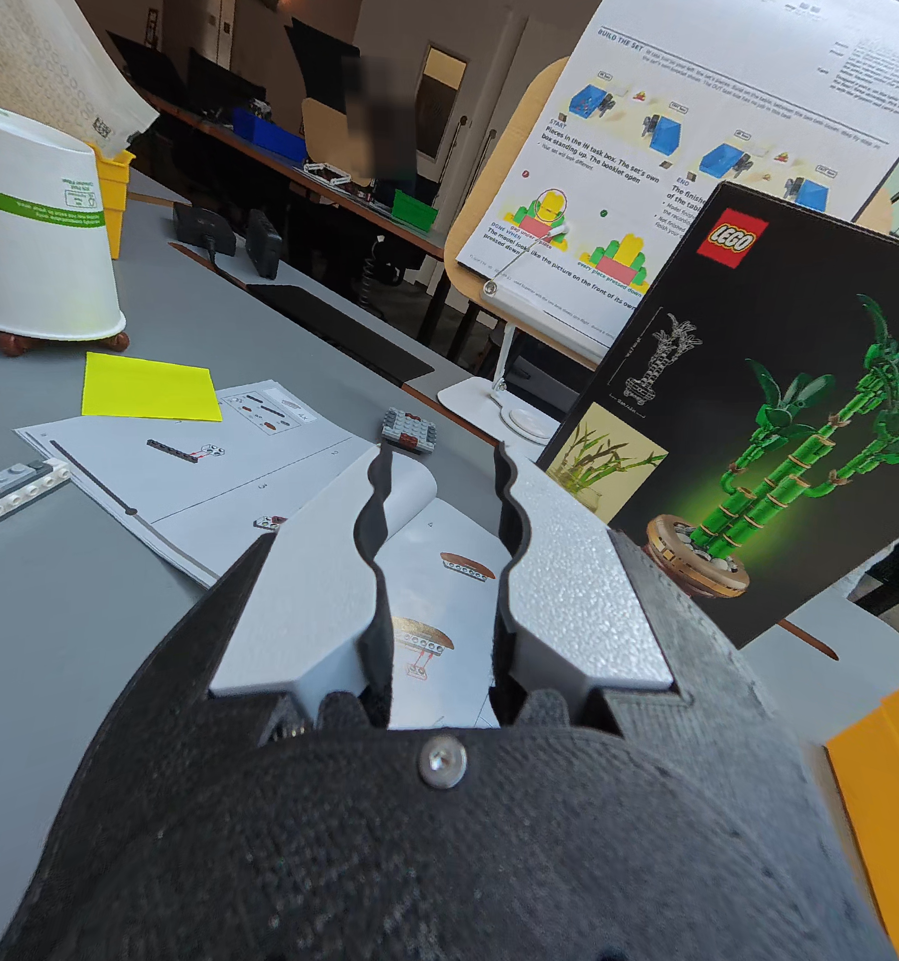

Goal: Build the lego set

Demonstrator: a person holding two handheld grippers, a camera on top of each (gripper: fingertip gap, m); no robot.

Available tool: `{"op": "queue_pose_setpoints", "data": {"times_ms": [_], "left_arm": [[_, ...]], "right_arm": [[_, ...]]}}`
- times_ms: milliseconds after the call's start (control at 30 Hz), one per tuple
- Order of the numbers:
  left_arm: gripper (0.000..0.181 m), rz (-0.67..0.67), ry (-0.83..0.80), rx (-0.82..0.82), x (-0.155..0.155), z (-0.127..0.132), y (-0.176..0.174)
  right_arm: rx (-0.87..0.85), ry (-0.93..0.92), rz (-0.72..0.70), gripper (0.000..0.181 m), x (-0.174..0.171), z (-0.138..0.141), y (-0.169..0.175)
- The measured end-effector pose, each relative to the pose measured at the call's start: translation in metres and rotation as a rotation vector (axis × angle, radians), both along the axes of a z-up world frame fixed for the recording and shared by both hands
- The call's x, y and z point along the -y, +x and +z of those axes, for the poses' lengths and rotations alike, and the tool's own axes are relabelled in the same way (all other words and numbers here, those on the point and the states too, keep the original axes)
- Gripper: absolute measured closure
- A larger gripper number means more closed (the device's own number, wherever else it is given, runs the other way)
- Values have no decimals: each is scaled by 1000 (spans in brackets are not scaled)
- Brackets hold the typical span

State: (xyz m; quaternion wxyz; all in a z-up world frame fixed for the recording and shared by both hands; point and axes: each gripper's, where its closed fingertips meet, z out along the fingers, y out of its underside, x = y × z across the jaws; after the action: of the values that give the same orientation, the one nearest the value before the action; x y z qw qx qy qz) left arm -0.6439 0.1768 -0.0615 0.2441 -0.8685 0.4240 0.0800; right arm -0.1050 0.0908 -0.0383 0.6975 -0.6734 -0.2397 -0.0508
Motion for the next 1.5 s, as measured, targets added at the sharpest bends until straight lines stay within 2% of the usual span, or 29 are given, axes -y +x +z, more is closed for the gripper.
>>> {"op": "queue_pose_setpoints", "data": {"times_ms": [33,167,300,467,600,700,800,933,1067,1200,1367,1433,1500], "left_arm": [[148,0,6,2,-4,-1,1],[153,-15,-84,117,-10,-16,16],[156,10,-146,35,-15,-40,3],[155,-5,-192,42,-22,-50,7],[153,-47,-268,-57,-26,-62,6],[155,-101,-291,-36,-28,-67,17],[158,-112,-348,-60,-24,-79,11],[173,-153,-414,-1,-19,-88,13],[174,-141,-474,-55,-13,-97,2],[174,-163,-461,1,-11,-84,12],[174,-172,-160,197,-51,-37,41],[174,-164,-178,304,-58,-34,60],[174,-102,-209,321,-67,-44,64]], "right_arm": [[10,1,-12,143,-1,0,2],[11,9,-24,146,-3,-1,4],[11,20,-26,146,-5,-2,4],[19,23,-55,146,-7,-3,8],[10,26,-88,146,-9,-2,15],[-1,35,-118,146,-9,1,22],[-26,50,-126,146,-7,5,27],[-33,47,-141,146,-7,5,32],[-10,22,-136,146,-10,0,29],[34,4,-129,147,-12,-5,24],[60,-6,-130,146,-13,-8,22],[65,-9,-132,146,-14,-9,22],[72,-13,-134,146,-14,-10,22]]}}
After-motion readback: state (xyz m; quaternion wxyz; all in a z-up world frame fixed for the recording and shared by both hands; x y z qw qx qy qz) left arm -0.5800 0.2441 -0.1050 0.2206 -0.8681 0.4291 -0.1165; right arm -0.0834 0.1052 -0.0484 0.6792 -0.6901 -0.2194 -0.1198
